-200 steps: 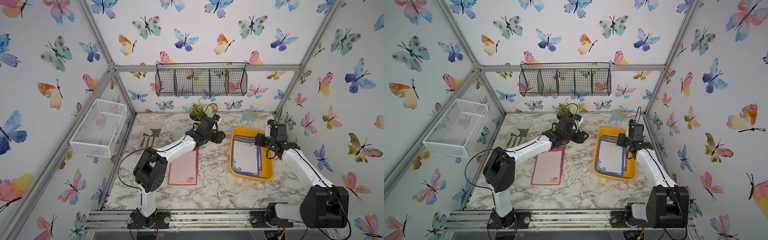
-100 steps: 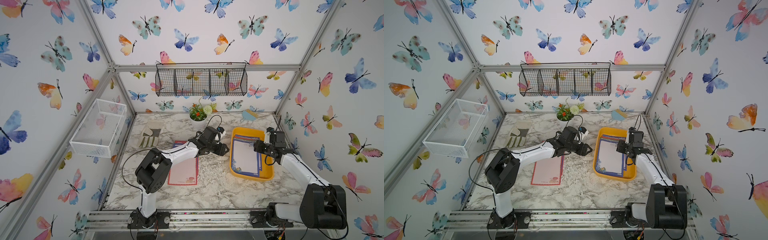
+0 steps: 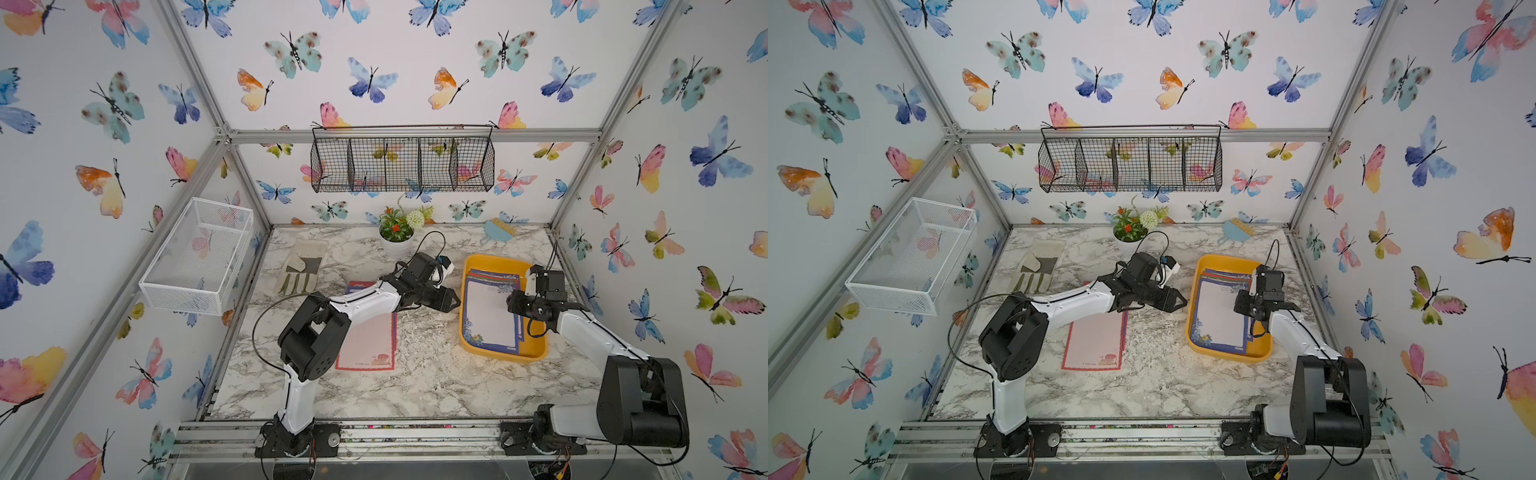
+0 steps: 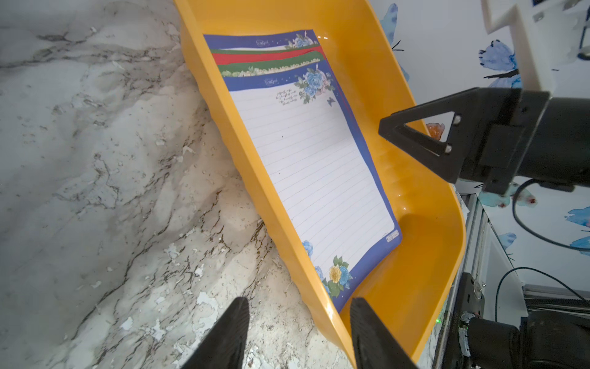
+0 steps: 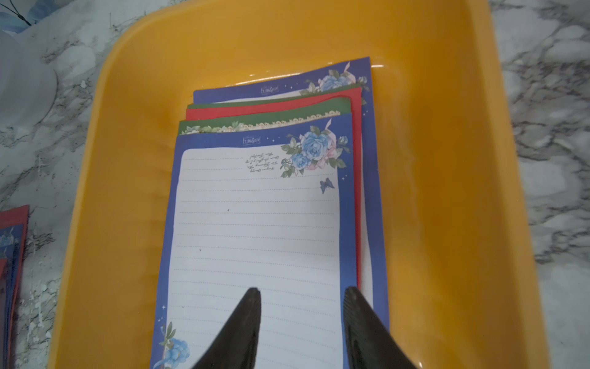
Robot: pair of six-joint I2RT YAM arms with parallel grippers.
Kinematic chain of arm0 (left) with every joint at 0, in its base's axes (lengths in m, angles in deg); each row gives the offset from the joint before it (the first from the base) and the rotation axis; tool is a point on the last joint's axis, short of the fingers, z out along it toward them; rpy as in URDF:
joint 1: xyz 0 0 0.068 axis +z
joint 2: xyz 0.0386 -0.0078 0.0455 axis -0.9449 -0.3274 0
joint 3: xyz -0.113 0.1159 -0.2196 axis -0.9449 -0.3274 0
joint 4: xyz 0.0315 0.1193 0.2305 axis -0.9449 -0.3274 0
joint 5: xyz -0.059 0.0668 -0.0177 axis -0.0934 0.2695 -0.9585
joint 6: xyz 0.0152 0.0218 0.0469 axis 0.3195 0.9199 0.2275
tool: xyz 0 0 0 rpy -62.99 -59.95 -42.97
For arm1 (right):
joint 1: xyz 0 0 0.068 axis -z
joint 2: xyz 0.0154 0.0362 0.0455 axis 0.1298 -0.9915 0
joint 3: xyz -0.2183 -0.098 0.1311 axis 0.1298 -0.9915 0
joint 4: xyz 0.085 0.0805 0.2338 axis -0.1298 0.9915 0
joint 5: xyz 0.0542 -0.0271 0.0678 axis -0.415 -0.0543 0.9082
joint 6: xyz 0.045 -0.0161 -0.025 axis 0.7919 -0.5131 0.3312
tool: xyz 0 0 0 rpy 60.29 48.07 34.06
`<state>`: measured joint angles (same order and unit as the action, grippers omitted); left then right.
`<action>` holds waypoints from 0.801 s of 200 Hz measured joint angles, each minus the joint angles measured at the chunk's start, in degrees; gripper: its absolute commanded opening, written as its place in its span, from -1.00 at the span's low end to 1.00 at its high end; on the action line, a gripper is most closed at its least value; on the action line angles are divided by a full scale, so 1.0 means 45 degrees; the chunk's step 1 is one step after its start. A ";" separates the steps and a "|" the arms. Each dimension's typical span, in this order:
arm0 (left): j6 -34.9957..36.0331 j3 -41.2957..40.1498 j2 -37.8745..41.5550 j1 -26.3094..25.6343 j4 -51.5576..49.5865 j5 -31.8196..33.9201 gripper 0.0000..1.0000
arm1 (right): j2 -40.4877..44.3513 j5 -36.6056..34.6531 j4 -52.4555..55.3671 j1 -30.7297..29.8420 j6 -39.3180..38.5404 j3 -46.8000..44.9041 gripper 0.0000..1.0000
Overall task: Take out the stationery paper from the storage box
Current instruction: Pick up the stationery paper from the storage box.
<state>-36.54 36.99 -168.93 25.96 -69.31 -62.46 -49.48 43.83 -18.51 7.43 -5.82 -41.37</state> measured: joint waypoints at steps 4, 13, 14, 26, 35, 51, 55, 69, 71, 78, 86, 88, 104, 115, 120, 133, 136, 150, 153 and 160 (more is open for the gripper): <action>-0.0019 0.0000 -0.0019 0.0000 -0.0044 -0.0024 0.09 | -0.0102 0.0010 -0.0010 0.0010 0.0015 0.0000 -0.08; -0.0058 0.0005 -0.0063 0.0000 -0.0126 -0.0058 0.09 | -0.0345 0.0044 -0.0044 0.0039 0.0034 0.0000 -0.08; -0.0063 0.0005 -0.0068 0.0000 -0.0131 -0.0058 0.09 | -0.0359 0.0044 -0.0049 0.0039 0.0039 0.0000 -0.08; -0.0117 0.0015 -0.0112 0.0000 -0.0243 -0.0078 0.09 | -0.0646 0.0087 -0.0068 0.0087 0.0087 0.0000 -0.08; -0.0151 0.0058 -0.0180 0.0005 -0.0330 -0.0097 0.09 | -0.0855 0.0107 -0.0068 0.0107 0.0121 0.0000 -0.08; -0.0209 0.0223 -0.0359 0.0000 -0.0355 -0.0112 0.09 | -0.1137 0.0107 -0.0073 0.0107 0.0155 0.0000 -0.06; -0.0214 0.0257 -0.0418 0.0000 -0.0350 -0.0107 0.09 | -0.1185 0.0092 -0.0073 0.0107 0.0165 0.0000 -0.06; -0.0228 0.0267 -0.0534 0.0000 -0.0393 -0.0112 0.09 | -0.1292 0.0034 -0.0087 0.0107 0.0214 0.0000 -0.05; -0.0228 0.0267 -0.0549 0.0000 -0.0408 -0.0107 0.09 | -0.1297 0.0034 -0.0092 0.0107 0.0219 0.0000 -0.05; -0.0238 0.0267 -0.0588 0.0005 -0.0457 -0.0112 0.09 | -0.1336 0.0019 -0.0121 0.0107 0.0219 0.0000 -0.05; -0.0253 0.0267 -0.0607 0.0000 -0.0486 -0.0112 0.09 | -0.1384 0.0005 -0.0151 0.0136 0.0223 0.0000 -0.05; -0.0257 0.0267 -0.0612 0.0000 -0.0495 -0.0112 0.09 | -0.1404 -0.0005 -0.0155 0.0141 0.0223 0.0000 -0.05; -0.0267 0.0267 -0.0617 0.0000 -0.0549 -0.0112 0.09 | -0.1525 -0.0024 -0.0160 0.0194 0.0223 0.0000 -0.05; -0.0277 0.0267 -0.0622 0.0000 -0.0563 -0.0199 0.09 | -0.1598 -0.0024 -0.0160 0.0194 0.0223 0.0000 -0.05; -0.0282 0.0267 -0.0627 0.0005 -0.0573 -0.0257 0.09 | -0.1622 -0.0024 -0.0160 0.0194 0.0223 0.0000 -0.05; -0.0311 0.0291 -0.0651 0.0000 -0.0636 -0.0418 0.09 | -0.1671 -0.0024 -0.0170 0.0194 0.0223 0.0000 -0.05; -0.0316 0.0296 -0.0661 0.0000 -0.0641 -0.0442 0.09 | -0.1676 -0.0024 -0.0165 0.0194 0.0223 0.0000 -0.05; -0.0325 0.0355 -0.0704 0.0000 -0.0675 -0.0563 0.08 | -0.1744 -0.0015 -0.0170 0.0223 0.0238 0.0000 -0.11; -0.0330 0.0364 -0.0714 0.0000 -0.0685 -0.0588 0.07 | -0.1749 -0.0010 -0.0170 0.0238 0.0219 0.0000 -0.12; -0.0345 0.0389 -0.0724 0.0000 -0.0714 -0.0651 0.07 | -0.1768 0.0000 -0.0170 0.0248 0.0228 0.0000 -0.15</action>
<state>-38.09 38.74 -172.19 25.96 -72.53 -65.39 -57.44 43.83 -19.28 8.54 -4.79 -41.37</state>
